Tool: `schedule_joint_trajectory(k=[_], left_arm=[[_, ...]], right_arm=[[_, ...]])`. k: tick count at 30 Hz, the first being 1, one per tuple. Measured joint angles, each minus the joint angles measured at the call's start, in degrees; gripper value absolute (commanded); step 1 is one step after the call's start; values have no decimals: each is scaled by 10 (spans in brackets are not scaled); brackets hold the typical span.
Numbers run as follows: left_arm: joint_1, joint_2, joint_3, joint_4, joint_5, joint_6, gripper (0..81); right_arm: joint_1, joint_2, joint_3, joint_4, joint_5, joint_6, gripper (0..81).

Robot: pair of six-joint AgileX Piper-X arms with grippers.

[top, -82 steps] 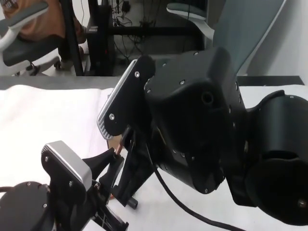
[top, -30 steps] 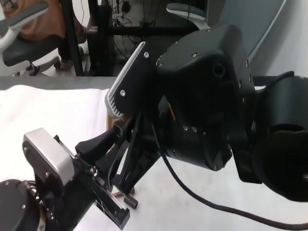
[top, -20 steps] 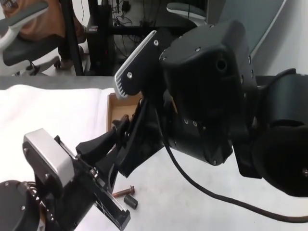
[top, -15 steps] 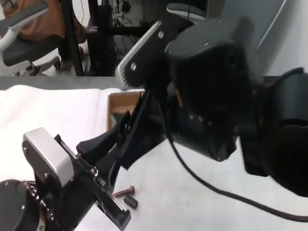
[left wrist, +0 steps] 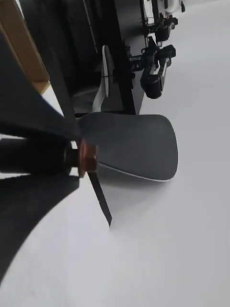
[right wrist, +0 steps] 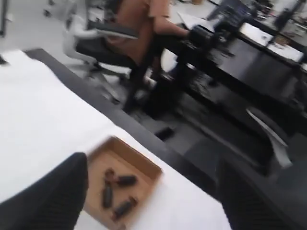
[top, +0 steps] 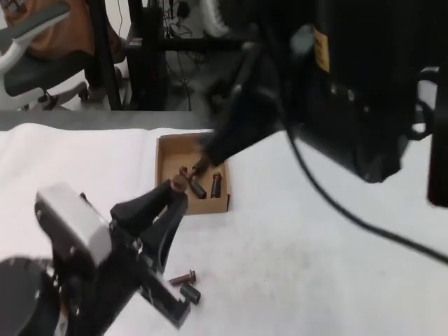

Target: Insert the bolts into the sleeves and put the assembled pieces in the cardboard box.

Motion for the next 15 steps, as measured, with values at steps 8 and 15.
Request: schedule_joint_trajectory(k=[8, 15], left_arm=[[138, 148, -199, 175, 86, 10, 18], [202, 370, -476, 356, 154, -11, 56]], right_arm=[[-48, -32, 7, 191, -45, 147, 700], [-49, -64, 10, 202, -167, 214, 700]])
